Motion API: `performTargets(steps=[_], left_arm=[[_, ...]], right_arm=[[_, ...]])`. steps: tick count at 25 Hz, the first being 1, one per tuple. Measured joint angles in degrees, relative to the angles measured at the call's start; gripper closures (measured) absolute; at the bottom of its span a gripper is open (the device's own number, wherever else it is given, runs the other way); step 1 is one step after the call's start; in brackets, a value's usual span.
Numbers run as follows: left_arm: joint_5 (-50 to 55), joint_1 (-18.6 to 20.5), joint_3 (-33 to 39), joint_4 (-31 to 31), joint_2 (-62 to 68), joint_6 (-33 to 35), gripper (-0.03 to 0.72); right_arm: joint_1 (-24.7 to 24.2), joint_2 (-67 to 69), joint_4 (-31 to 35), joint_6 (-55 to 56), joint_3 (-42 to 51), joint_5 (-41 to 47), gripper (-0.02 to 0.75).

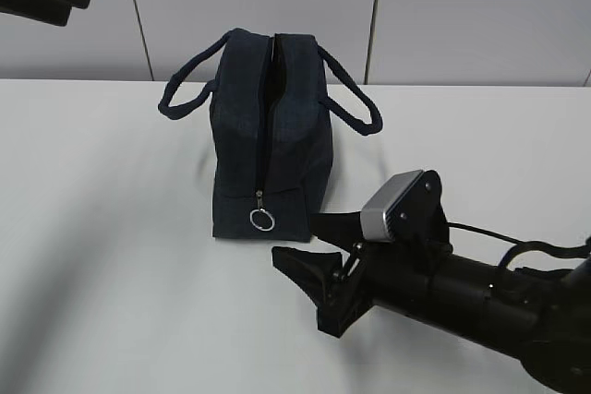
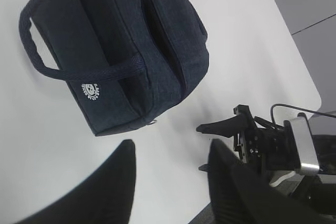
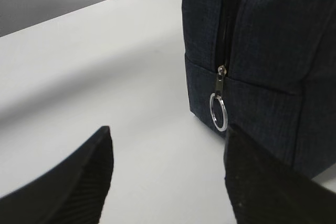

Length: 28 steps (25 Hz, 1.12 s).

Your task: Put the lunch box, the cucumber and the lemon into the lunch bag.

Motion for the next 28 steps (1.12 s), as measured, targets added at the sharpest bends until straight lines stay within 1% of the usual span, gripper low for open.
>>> performTargets(steps=[8,19,28], left_arm=[[0.00,0.00,0.00,0.00,0.00,0.00,0.380],[0.00,0.00,0.00,0.00,0.00,0.00,0.394],[0.00,0.00,0.00,0.00,0.00,0.00,0.395]], right_arm=[[0.00,7.07,0.00,0.00,-7.28,-0.05,0.244],[0.00,11.89,0.00,0.07,-13.16,-0.14,0.244],[0.00,14.43,0.00,0.07,-15.53,0.94,0.244]])
